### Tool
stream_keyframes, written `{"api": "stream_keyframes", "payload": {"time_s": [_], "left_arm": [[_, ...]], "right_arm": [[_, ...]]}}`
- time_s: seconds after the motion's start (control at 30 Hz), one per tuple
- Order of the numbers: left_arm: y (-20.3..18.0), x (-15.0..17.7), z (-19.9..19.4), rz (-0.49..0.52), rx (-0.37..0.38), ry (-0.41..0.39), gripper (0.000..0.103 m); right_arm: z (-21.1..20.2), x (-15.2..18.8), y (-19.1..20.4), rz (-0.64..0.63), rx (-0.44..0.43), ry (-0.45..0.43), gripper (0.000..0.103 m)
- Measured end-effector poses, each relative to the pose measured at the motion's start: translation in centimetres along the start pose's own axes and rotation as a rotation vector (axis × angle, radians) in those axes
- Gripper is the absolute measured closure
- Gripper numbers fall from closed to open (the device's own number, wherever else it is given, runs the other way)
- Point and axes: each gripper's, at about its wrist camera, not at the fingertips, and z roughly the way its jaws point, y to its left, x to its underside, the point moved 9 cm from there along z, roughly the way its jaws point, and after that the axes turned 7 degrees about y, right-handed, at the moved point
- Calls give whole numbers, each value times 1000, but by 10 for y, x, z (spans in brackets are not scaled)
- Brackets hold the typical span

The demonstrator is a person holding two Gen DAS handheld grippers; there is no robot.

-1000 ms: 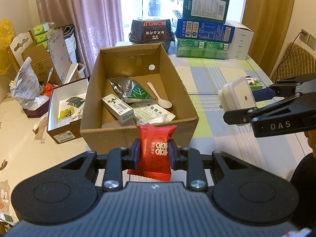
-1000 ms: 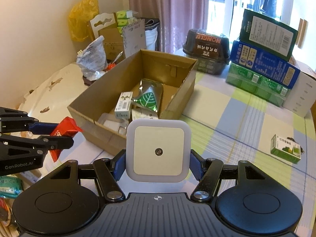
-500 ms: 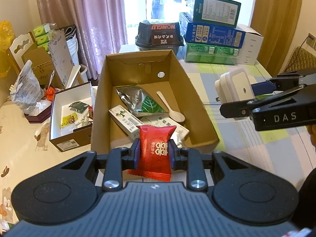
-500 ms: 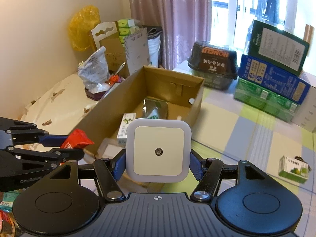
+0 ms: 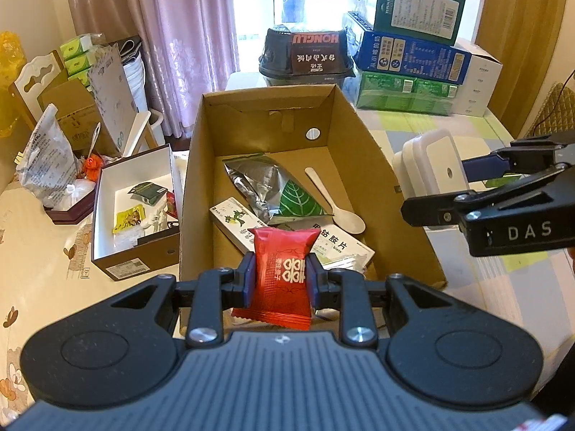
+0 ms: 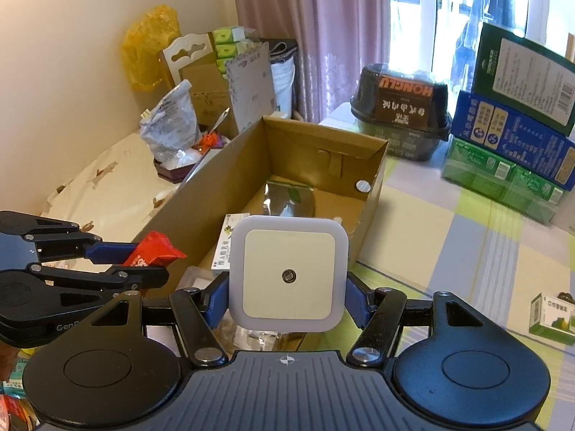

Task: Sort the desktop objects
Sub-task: 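Open both tools to release the candy packet and night light into the box, then move both open tools away from the box toward the green-white medicine box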

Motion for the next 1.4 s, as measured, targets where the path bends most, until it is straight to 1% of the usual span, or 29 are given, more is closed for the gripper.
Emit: {"api": "stream_keyframes", "payload": {"time_s": [0.3, 0.33, 0.37, 0.4, 0.67, 0.83, 0.9, 0.93, 0.97, 1.0, 1.1, 1.17, 1.23, 1.4], "left_arm": [[2, -8, 15, 9, 0, 0, 79], [2, -9, 17, 14, -7, -6, 70], [3, -10, 18, 17, -14, -8, 57], [3, -10, 19, 19, -15, -13, 55], [12, -5, 14, -1, -22, -21, 55], [20, 2, 7, -16, -43, -27, 51], [22, 5, 5, -24, -47, -31, 46], [22, 6, 3, -26, -49, -32, 43], [22, 7, 2, -27, -52, -35, 42], [22, 8, 0, -28, -53, -38, 41], [20, 11, -6, -32, -56, -47, 34], [17, 14, -9, -31, -57, -49, 27], [13, 17, -11, -31, -59, -52, 20], [0, 24, -21, -40, -56, -72, 9]], "right_arm": [[17, -4, -4, 22, -8, 7, 41], [18, -4, -4, 24, -8, 8, 41], [19, -5, -4, 26, -9, 9, 41], [20, -6, -5, 28, -9, 10, 41], [25, -11, -4, 34, -24, 8, 41], [28, -18, 0, 57, -66, -5, 40], [28, -26, 2, 77, -110, -44, 39], [28, -28, 2, 83, -120, -53, 28], [28, -30, 0, 93, -112, -55, 22], [27, -32, -2, 103, -103, -60, 22], [19, -33, -8, 116, -103, -79, 21], [14, -30, -13, 126, -94, -82, 21], [8, -23, -20, 140, -88, -81, 21], [-12, 6, -41, 187, -54, -75, 20]]}}
